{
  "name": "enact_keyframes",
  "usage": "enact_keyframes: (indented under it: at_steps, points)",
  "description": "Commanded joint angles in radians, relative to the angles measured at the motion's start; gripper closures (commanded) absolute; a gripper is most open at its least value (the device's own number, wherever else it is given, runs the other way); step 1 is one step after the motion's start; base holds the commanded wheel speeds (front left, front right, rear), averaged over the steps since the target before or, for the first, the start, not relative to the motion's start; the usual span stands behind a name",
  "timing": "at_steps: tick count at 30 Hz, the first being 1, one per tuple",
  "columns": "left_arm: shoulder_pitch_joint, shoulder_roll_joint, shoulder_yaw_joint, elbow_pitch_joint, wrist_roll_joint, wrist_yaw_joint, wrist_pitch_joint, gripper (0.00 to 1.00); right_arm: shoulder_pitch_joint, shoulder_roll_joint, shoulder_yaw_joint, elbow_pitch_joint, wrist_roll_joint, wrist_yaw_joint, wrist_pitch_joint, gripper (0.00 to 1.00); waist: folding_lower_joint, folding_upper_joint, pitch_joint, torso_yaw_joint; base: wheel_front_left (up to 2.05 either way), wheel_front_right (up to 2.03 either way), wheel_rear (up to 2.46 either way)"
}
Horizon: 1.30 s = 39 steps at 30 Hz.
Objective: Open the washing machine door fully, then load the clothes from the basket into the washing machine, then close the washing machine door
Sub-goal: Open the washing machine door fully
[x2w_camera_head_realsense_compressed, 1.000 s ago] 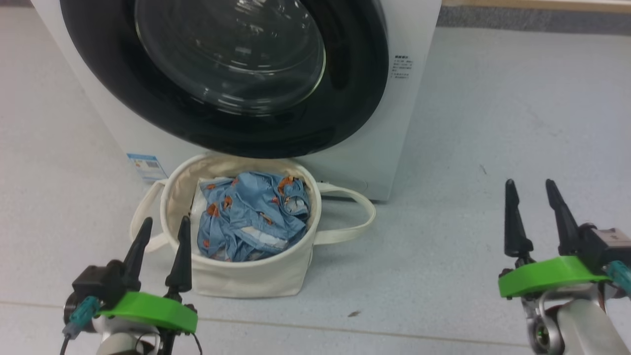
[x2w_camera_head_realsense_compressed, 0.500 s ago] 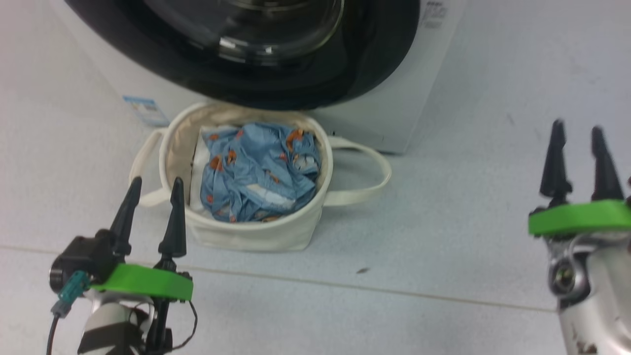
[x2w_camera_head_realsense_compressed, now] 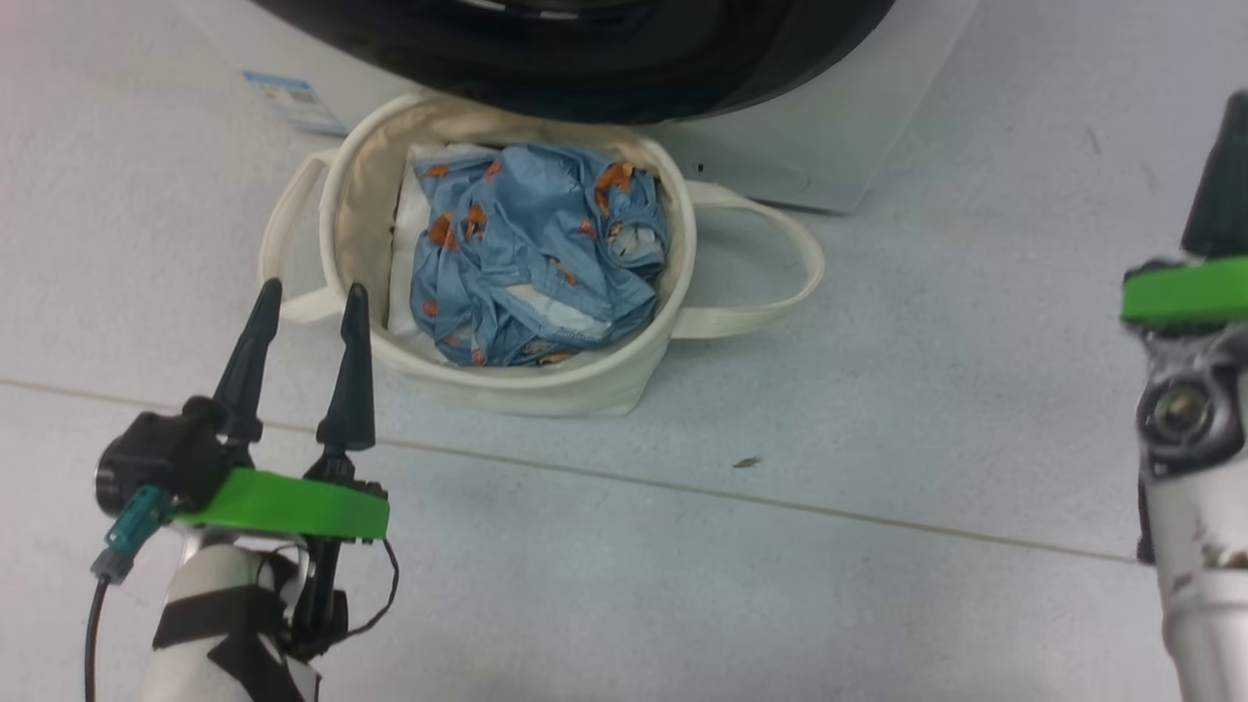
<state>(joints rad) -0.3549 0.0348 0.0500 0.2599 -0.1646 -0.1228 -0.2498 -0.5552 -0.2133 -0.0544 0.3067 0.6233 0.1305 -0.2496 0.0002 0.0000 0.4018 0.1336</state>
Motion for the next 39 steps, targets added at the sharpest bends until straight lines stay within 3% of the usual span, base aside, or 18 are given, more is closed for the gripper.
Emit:
enact_keyframes:
  at_steps: [1, 4, 7, 15, 19, 31, 39]
  points:
    - [-0.025, 0.016, 0.027, -0.048, -0.007, 0.002, -0.012, 0.0, -0.054, -0.011, 0.02, -0.009, 0.098, 0.0, -0.012, 1.0, -0.0002, 0.0, 0.024, 0.014, 0.0, 0.0, 0.0]
    - [-0.035, 0.016, 0.026, -0.072, -0.012, 0.001, -0.012, 0.0, -0.113, -0.02, 0.037, 0.046, 0.307, 0.0, -0.005, 1.0, -0.0002, 0.0, 0.042, 0.023, 0.0, 0.0, 0.0]
    - [-0.041, 0.016, 0.023, -0.089, -0.014, 0.0, -0.012, 0.0, -0.176, -0.035, 0.047, 0.083, 0.532, 0.0, 0.072, 1.0, -0.0002, 0.0, 0.06, 0.032, 0.0, 0.0, 0.0]
    - [-0.043, 0.015, 0.024, -0.098, -0.011, -0.001, -0.012, 0.0, -0.277, -0.071, 0.106, 0.105, 0.806, 0.0, 0.297, 1.0, -0.0002, 0.0, 0.082, 0.045, 0.0, 0.0, 0.0]
    - [-0.043, 0.015, 0.023, -0.097, -0.011, -0.001, -0.012, 0.0, -0.322, -0.079, 0.166, 0.112, 0.836, 0.0, 0.385, 1.0, -0.0002, 0.0, 0.088, 0.052, 0.0, 0.0, 0.0]
    - [-0.047, 0.015, 0.018, -0.103, -0.007, -0.002, -0.012, 0.0, -0.441, -0.065, 0.245, 0.09, 0.871, 0.0, 0.426, 1.0, -0.0002, 0.0, 0.131, 0.079, 0.0, 0.0, 0.0]
    - [-0.041, 0.015, 0.02, -0.097, -0.002, -0.003, -0.012, 0.0, -0.484, -0.057, 0.236, 0.06, 0.939, 0.0, 0.466, 1.0, -0.0002, 0.0, 0.132, 0.084, 0.0, 0.0, 0.0]
